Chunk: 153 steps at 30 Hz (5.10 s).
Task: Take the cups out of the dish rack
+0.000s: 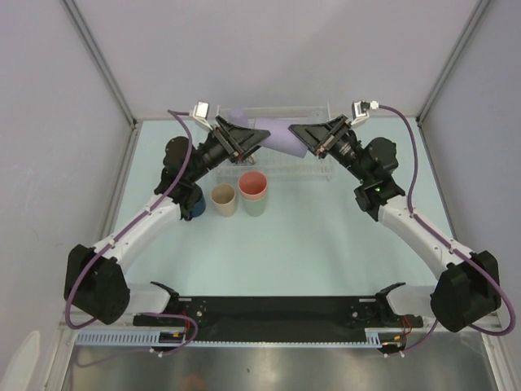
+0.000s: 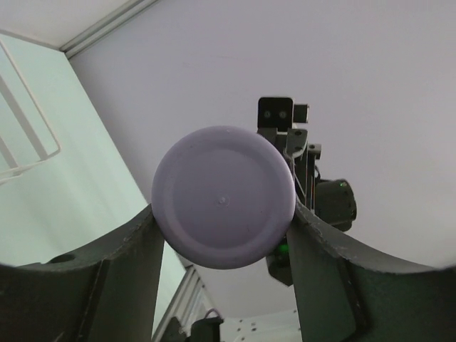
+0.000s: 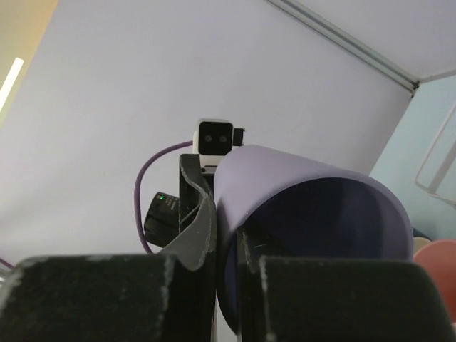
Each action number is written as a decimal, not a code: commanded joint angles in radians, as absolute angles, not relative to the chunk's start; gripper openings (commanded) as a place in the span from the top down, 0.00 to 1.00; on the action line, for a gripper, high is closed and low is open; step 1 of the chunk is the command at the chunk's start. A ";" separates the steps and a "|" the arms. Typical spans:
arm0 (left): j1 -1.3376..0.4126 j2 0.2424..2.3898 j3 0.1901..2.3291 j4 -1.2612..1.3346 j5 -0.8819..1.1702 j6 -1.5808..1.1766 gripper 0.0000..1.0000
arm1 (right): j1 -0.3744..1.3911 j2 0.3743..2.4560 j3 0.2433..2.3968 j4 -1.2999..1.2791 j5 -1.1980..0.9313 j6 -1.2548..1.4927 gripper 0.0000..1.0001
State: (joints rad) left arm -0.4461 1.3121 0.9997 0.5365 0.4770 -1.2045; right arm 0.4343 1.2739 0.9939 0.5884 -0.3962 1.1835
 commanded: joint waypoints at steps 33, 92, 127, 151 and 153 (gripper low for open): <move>-0.434 1.040 1.325 -0.590 -0.376 -0.589 0.00 | 0.639 1.817 2.454 -1.064 0.085 0.370 1.00; -0.433 0.974 1.164 -0.698 -0.406 -0.519 0.00 | 0.922 2.065 2.321 -0.976 0.241 0.328 1.00; -0.433 0.986 1.131 -0.684 -0.382 -0.526 0.00 | 0.919 2.069 2.209 -0.963 0.235 0.348 0.67; -0.433 0.996 1.140 -0.676 -0.353 -0.517 0.00 | 0.907 1.717 2.191 -0.836 0.376 0.336 0.52; -0.434 0.988 1.135 -0.680 -0.357 -0.500 0.00 | 0.902 1.643 2.107 -0.792 0.417 0.319 0.50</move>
